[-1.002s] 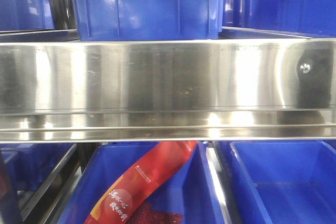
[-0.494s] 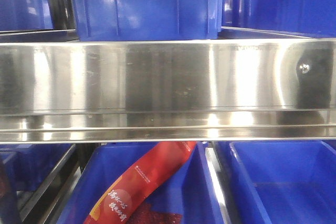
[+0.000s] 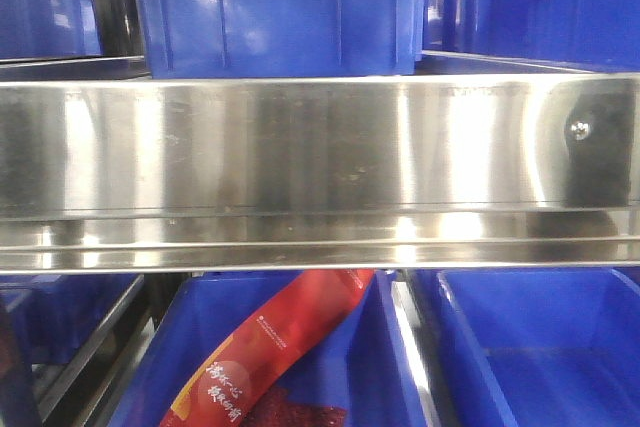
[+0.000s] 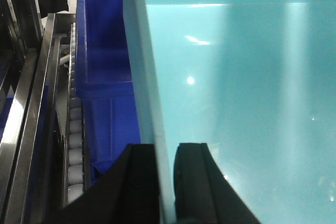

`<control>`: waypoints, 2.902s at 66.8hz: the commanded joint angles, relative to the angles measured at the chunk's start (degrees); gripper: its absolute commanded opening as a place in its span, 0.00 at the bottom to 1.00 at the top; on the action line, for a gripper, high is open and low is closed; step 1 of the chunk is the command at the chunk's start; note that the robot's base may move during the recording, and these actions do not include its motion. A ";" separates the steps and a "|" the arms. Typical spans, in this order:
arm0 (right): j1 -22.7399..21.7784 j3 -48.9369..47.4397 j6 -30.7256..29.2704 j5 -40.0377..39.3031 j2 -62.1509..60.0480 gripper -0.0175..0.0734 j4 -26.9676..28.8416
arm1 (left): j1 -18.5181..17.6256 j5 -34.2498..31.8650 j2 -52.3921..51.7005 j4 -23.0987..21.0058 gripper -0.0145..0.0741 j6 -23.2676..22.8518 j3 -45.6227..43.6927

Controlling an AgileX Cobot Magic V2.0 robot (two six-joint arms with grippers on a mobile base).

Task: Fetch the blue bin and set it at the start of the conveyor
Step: 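Hold the bin with both grippers while backing away from the rack, then carry the bin in both grippers while driving to the red conveyor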

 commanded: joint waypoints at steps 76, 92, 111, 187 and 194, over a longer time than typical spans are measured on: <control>-0.32 -0.47 -1.24 -3.62 -0.80 0.03 -2.29 | 0.14 -2.07 -0.63 0.72 0.04 0.64 -0.30; -0.32 -0.47 -1.24 -3.62 -0.80 0.03 -2.29 | 0.14 -2.07 -0.63 0.72 0.04 0.64 -0.30; -0.32 -0.47 -1.24 -3.62 -0.80 0.03 -2.29 | 0.14 -2.07 -0.63 0.72 0.04 0.64 -0.30; -0.32 -0.47 -1.24 -3.62 -0.80 0.03 -2.29 | 0.14 -2.18 -0.63 0.72 0.04 0.64 -0.30; -0.32 -0.47 -1.24 -3.62 -0.80 0.03 -2.29 | 0.14 -2.18 -0.63 0.72 0.04 0.64 -0.30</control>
